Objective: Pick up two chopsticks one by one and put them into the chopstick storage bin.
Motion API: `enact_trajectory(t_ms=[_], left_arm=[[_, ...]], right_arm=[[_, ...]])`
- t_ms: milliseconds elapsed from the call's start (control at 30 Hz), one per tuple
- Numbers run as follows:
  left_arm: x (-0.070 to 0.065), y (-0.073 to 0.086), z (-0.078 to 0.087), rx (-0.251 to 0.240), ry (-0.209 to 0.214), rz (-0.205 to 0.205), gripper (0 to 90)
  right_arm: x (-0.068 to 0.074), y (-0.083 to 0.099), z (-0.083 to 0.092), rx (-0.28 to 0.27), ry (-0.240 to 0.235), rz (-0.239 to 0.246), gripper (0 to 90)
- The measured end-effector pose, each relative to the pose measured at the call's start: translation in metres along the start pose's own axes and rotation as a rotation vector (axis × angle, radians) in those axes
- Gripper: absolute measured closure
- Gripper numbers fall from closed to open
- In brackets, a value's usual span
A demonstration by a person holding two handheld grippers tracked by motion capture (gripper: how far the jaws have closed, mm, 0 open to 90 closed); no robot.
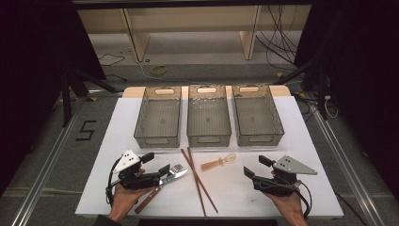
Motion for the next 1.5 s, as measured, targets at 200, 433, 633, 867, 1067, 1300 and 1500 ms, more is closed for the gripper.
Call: enact_trajectory(t_ms=[200, 433, 633, 867, 1067, 1300, 1500], left_arm=[[-0.003, -0.001, -0.002, 0.013, 0.007, 0.01, 16.6], [-0.009, -0.006, -0.006, 0.05, 0.042, 0.043, 17.4], [-0.019, -0.014, -0.011, 0.089, 0.047, 0.057, 19.5], [-0.029, -0.013, -0.023, 0.207, 0.104, 0.08, 24.7], [-0.031, -0.012, -0.036, 0.273, 0.118, 0.107, 29.0], [-0.025, -0.017, -0.059, 0.347, 0.083, 0.109, 33.2], [-0.018, -0.018, -0.084, 0.433, 0.1, 0.162, 31.9]], right_arm=[[0.0, 0.0, 0.0, 0.001, -0.004, 0.0, 28.4], [0.0, 0.001, -0.001, 0.007, -0.002, 0.0, 28.4], [0.0, 0.001, -0.002, 0.013, -0.004, 0.003, 28.4], [0.001, 0.002, -0.004, 0.025, -0.003, 0.011, 28.7], [0.002, 0.003, -0.004, 0.027, -0.006, 0.012, 28.8], [0.002, 0.003, -0.005, 0.031, -0.01, 0.013, 28.9], [0.003, 0.004, -0.006, 0.034, -0.015, 0.015, 29.1]])
Point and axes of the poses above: each handheld gripper's, and its own axes: z roughly backward along the jaws, y roughly out of its underside, x roughly to its left, the point moved 4 cm from there along -z, roughly forward along the jaws, and after that the axes turned 14 degrees about -z, right-handed, at the moved point
